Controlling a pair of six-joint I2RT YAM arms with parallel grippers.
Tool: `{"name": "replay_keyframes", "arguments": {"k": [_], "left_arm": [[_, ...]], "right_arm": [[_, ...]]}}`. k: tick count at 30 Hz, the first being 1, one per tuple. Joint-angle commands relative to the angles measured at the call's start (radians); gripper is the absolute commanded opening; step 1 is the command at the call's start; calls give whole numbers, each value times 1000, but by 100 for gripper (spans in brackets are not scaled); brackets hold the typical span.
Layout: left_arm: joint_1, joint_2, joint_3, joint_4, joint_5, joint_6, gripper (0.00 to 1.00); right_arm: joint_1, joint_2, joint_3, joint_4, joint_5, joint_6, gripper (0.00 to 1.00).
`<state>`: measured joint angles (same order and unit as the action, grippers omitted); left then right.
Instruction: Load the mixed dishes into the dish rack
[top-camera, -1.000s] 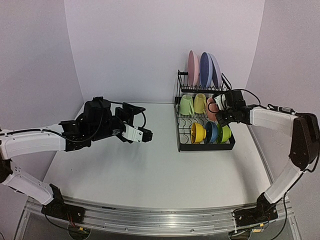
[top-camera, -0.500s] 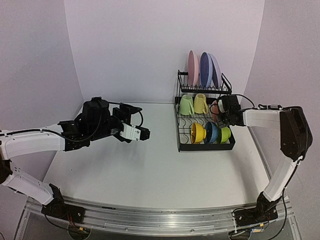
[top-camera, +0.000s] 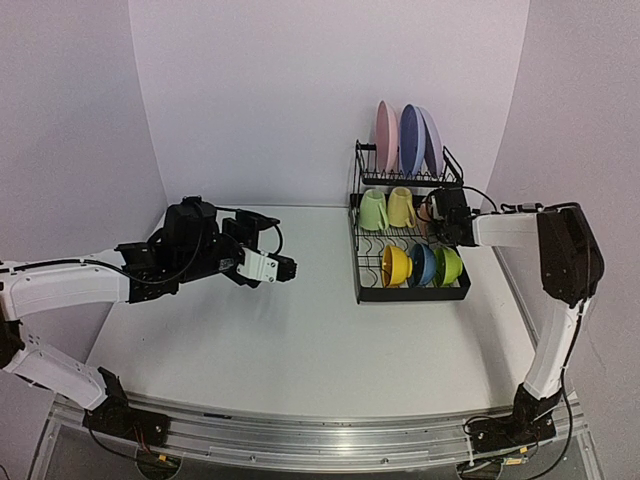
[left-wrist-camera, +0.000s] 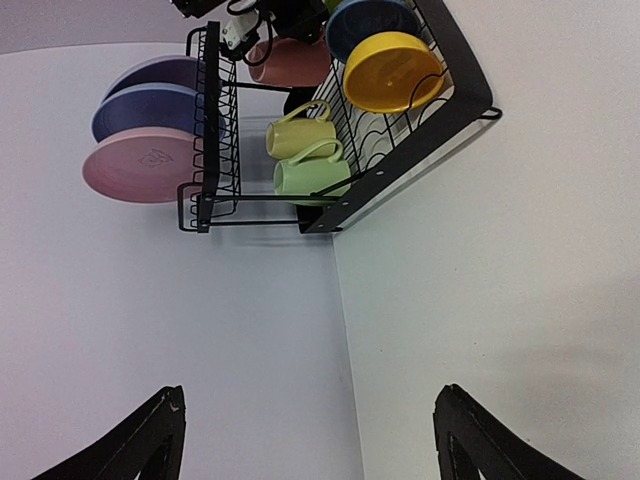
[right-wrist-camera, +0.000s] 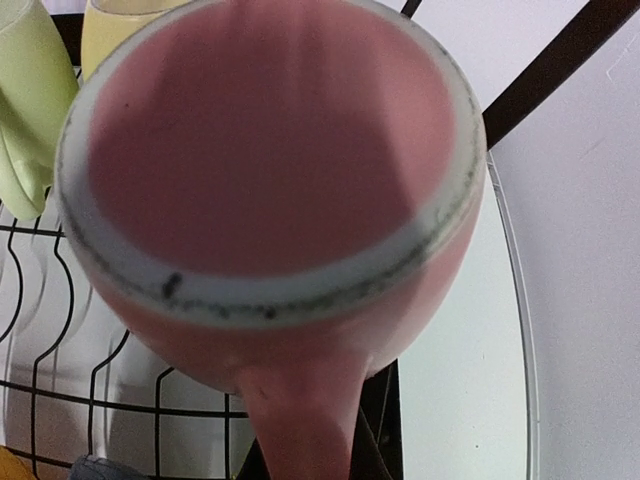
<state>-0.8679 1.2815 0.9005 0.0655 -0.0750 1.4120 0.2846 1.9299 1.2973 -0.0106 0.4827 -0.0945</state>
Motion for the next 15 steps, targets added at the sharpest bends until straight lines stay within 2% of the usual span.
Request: {"name": "replay_keyframes", "arguments": {"k": [1,15], "left_arm": [[11,-34,-8,-3,-4,-21,85],[24,-18,-9,-12,-1,-34,85]], "right_arm": [[-27,16,63,136,61,65,0],[-29,148,123,265,165,69,0]]}}
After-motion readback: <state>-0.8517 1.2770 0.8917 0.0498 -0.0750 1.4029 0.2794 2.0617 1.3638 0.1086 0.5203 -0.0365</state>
